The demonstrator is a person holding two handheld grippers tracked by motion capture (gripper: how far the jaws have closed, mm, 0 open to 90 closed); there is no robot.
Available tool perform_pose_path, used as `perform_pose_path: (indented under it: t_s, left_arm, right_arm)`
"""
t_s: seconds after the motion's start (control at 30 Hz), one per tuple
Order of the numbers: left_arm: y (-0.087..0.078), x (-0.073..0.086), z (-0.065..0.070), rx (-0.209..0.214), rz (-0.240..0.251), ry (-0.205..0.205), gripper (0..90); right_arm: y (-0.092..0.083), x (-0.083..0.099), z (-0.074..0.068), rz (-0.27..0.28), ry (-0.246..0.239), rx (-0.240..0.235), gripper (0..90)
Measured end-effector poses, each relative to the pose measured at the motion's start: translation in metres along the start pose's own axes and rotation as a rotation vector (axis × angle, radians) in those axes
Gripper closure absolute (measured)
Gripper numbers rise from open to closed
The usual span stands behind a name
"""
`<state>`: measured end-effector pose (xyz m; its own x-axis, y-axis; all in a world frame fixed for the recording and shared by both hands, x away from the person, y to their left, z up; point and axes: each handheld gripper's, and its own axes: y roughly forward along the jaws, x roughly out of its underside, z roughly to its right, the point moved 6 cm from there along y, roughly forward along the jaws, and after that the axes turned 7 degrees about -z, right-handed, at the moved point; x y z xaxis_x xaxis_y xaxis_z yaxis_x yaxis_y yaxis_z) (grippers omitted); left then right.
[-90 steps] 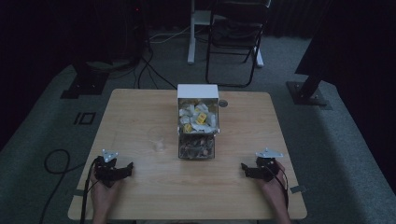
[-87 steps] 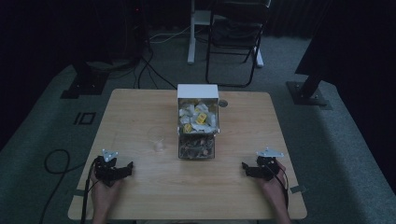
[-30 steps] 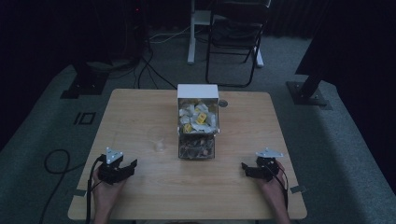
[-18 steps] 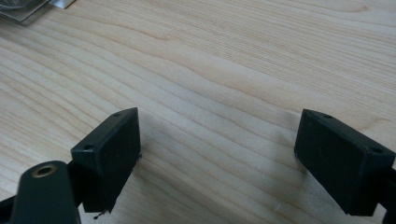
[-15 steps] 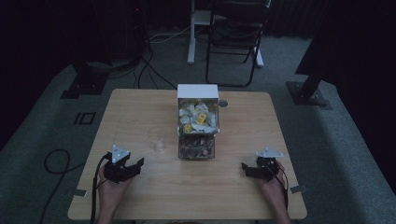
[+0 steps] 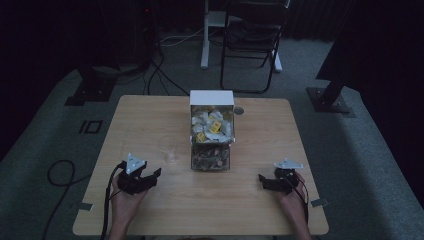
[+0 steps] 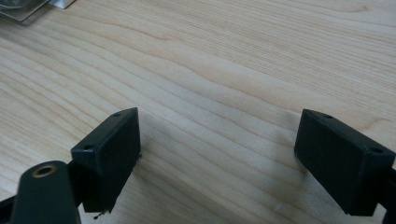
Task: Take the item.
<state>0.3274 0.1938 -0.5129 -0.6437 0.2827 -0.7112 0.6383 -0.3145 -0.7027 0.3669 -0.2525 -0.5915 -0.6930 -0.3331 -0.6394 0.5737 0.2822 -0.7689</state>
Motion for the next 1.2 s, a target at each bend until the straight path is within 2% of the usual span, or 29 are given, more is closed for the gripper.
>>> perform_pose_path:
  t_s: [0.43,1.0,1.2]
  left_arm:
    - [0.003,-0.011,0.014,0.033,0.008,0.022,40.3]
    - [-0.001,-0.027,0.034,0.072,0.021,0.076,42.0]
    - [-0.001,-0.032,0.045,0.099,0.030,0.102,42.2]
  right_arm:
    - [0.000,0.000,0.000,0.000,0.000,0.000,14.2]
    - [0.000,0.000,0.000,-0.001,0.001,0.000,14.2]
    - [0.000,0.000,0.000,0.000,0.000,0.000,14.1]
